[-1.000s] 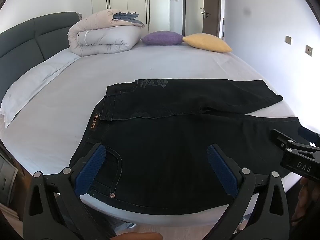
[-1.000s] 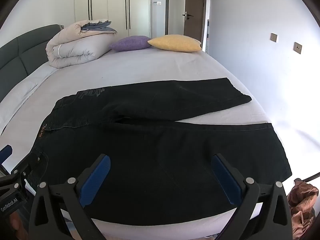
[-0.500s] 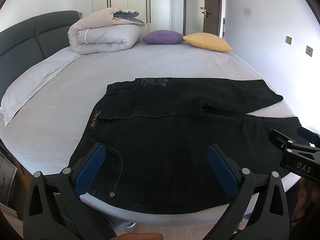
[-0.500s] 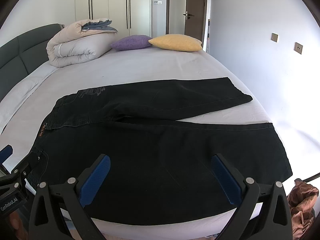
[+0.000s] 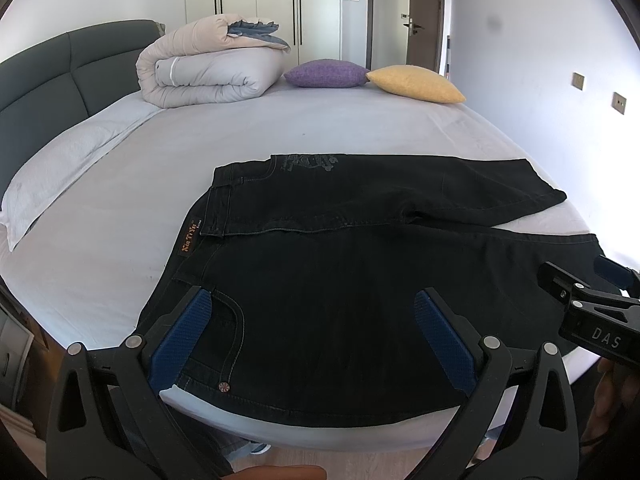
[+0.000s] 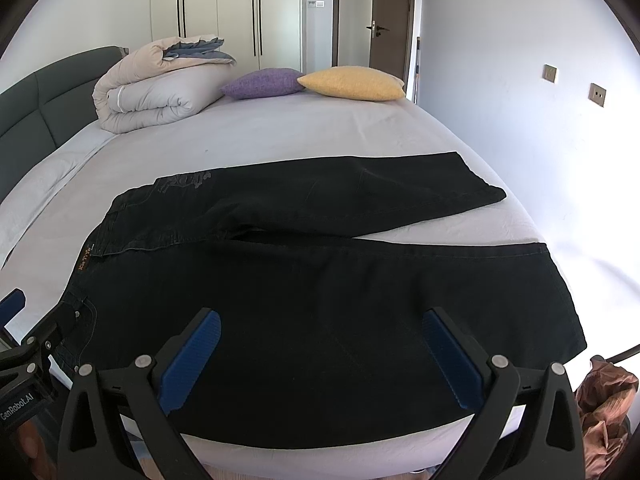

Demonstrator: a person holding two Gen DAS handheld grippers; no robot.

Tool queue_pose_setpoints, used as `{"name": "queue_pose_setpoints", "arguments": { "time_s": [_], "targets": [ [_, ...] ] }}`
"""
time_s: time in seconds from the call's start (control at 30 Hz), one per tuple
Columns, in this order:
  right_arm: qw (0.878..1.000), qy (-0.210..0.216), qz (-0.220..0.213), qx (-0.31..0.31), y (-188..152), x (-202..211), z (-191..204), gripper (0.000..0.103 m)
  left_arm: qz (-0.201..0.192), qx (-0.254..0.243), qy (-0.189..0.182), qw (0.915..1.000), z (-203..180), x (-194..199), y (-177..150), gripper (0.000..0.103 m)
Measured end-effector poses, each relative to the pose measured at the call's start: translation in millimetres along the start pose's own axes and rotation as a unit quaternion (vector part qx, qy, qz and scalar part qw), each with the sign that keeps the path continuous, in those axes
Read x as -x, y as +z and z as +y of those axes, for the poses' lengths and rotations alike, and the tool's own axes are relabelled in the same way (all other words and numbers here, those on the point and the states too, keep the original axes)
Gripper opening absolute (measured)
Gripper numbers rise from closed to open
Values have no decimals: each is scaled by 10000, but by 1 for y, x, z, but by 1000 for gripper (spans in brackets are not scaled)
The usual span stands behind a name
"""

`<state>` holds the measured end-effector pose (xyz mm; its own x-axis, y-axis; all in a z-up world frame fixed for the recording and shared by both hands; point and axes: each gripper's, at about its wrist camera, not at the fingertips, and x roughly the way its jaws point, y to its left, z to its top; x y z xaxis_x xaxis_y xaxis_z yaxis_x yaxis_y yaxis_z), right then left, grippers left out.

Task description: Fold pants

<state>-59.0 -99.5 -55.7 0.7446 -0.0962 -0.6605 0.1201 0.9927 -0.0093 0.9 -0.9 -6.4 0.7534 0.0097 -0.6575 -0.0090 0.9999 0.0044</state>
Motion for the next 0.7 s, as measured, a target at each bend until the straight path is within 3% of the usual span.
{"name": "queue_pose_setpoints", "arguments": {
  "time_s": [0.7],
  "targets": [
    [10000, -4, 24, 10, -6, -2, 1, 103, 14, 25, -36, 10000, 2, -1, -2, 103]
  ]
}}
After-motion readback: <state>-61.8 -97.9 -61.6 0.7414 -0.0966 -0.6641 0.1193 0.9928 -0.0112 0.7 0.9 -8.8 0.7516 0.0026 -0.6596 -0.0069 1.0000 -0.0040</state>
